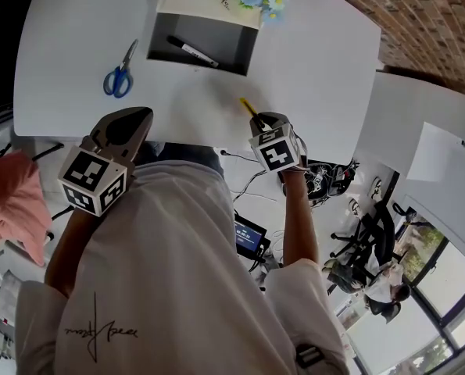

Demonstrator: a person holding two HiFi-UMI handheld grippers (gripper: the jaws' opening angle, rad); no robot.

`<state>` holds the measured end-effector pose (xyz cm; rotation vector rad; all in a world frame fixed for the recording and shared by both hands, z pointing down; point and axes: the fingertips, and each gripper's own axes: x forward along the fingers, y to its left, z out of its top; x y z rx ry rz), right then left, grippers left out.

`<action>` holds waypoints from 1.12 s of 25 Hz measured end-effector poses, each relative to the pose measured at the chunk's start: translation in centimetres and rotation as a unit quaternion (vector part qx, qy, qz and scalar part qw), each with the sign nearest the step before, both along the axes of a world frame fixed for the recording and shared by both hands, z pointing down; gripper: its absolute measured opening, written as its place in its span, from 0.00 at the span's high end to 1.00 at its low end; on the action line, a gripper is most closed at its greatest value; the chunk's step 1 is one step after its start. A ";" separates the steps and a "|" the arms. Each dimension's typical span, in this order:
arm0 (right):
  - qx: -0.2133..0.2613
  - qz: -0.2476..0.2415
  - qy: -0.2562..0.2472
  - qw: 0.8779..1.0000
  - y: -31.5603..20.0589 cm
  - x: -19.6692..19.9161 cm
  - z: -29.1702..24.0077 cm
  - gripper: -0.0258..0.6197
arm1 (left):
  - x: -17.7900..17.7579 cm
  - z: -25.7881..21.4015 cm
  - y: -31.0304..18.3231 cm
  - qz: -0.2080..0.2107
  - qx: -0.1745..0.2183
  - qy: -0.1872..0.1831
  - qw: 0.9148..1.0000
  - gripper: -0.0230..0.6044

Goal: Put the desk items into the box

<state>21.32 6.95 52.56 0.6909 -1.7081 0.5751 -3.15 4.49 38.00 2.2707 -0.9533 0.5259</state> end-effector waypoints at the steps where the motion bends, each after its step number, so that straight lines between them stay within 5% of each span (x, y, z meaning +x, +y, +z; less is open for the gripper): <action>1: 0.001 0.003 0.000 1.000 0.1 -0.1 -0.1 0.83 | -0.1 0.0 0.0 0.001 0.001 0.001 1.000 0.96; 16: 0.019 0.047 -0.019 0.999 1.2 -2.1 -2.1 0.83 | -2.4 -0.6 -0.3 0.012 0.013 0.012 1.000 0.96; 28: 0.033 0.032 -0.025 0.999 -0.2 -4.0 -4.5 0.83 | -3.9 -0.6 -0.9 0.006 0.012 0.021 1.000 0.96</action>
